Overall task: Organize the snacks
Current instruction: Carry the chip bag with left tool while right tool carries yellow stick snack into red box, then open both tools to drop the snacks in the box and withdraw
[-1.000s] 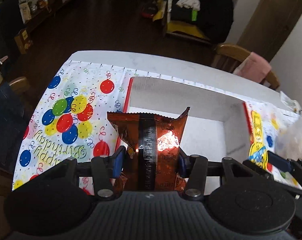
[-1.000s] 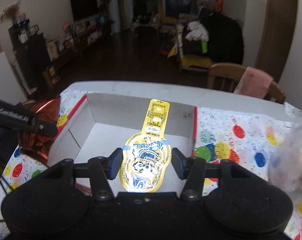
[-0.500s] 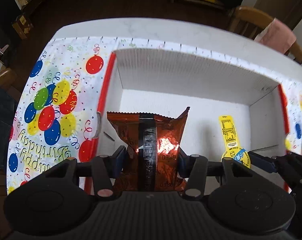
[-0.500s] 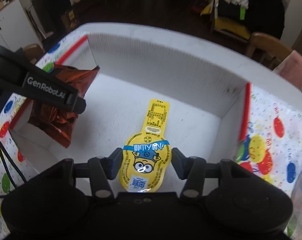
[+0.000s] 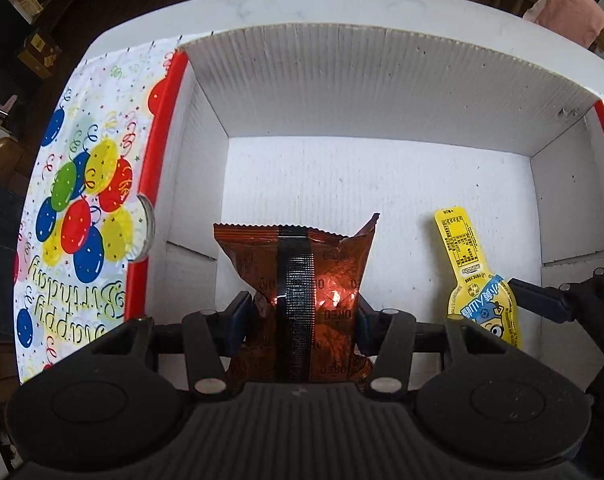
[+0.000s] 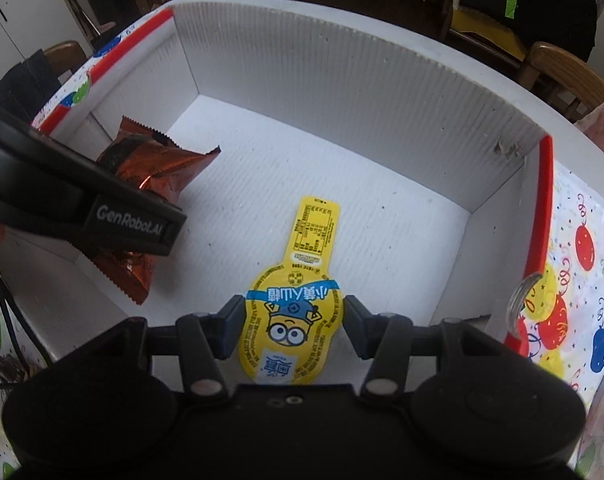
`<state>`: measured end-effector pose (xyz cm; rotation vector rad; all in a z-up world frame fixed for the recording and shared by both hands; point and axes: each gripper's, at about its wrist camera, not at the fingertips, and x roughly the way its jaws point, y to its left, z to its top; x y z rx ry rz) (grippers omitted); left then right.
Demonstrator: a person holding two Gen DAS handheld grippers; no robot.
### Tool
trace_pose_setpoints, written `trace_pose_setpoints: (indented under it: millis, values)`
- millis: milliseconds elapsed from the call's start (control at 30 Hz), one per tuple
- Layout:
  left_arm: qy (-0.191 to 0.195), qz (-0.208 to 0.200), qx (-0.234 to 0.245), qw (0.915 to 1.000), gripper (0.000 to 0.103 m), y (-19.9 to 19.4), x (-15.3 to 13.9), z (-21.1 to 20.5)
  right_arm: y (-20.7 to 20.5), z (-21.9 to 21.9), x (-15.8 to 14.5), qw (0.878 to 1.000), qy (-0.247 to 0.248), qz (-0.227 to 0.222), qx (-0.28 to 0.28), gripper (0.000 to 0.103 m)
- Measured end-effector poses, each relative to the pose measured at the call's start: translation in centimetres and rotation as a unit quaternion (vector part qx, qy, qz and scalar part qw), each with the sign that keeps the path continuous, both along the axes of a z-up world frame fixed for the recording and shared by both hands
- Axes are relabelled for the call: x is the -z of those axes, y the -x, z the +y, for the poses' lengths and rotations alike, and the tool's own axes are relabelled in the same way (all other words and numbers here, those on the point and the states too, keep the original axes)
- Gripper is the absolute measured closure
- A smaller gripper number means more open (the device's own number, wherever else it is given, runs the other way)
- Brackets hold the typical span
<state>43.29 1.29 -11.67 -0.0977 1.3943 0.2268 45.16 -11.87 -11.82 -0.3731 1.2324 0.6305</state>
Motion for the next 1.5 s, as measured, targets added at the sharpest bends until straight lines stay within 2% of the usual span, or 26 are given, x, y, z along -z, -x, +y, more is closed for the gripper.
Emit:
trace_pose_setpoints:
  millis: [267, 333, 400, 700, 933, 1133, 1500]
  values:
    - [-0.006, -0.006, 0.004, 1.0, 0.052, 0.2, -0.4, -0.2, 0.4, -0.2, 0.0, 1.0, 0.005, 0.005, 0.001, 0.051]
    - [-0.003, -0.014, 0.004, 0.9999, 0.052, 0.4, -0.8, -0.1, -0.2, -0.1, -0.2, 1.0, 0.003, 0.003, 0.003, 0.049]
    - [-0.001, -0.024, 0.003, 0.9997, 0.052, 0.8, -1.2, 0.0, 0.1, -0.6, -0.5, 1.0, -0.003, -0.001, 0.009, 0.041]
    - [0.026, -0.084, -0.01, 0.9961, 0.052, 3.9, -4.4, 1.3, 1.3, -2.9, -4.8, 0.997, -0.059, -0.034, 0.039, 0.039]
    - [0.036, -0.121, 0.005, 0.992, 0.052, 6.8, -7.0, 1.0, 2.2, -3.7, -7.9, 0.993, -0.087, -0.058, 0.062, 0.036]
    - [0.047, -0.156, 0.019, 0.9865, 0.052, 10.1, -9.2, 0.6, 4.9, -4.8, -10.2, 0.988, -0.114, -0.076, 0.076, 0.033]
    - [0.026, -0.217, 0.063, 0.9737, 0.051, 17.6, -12.5, -1.0, 11.1, -6.7, -14.1, 0.975, -0.167, -0.109, 0.099, 0.025]
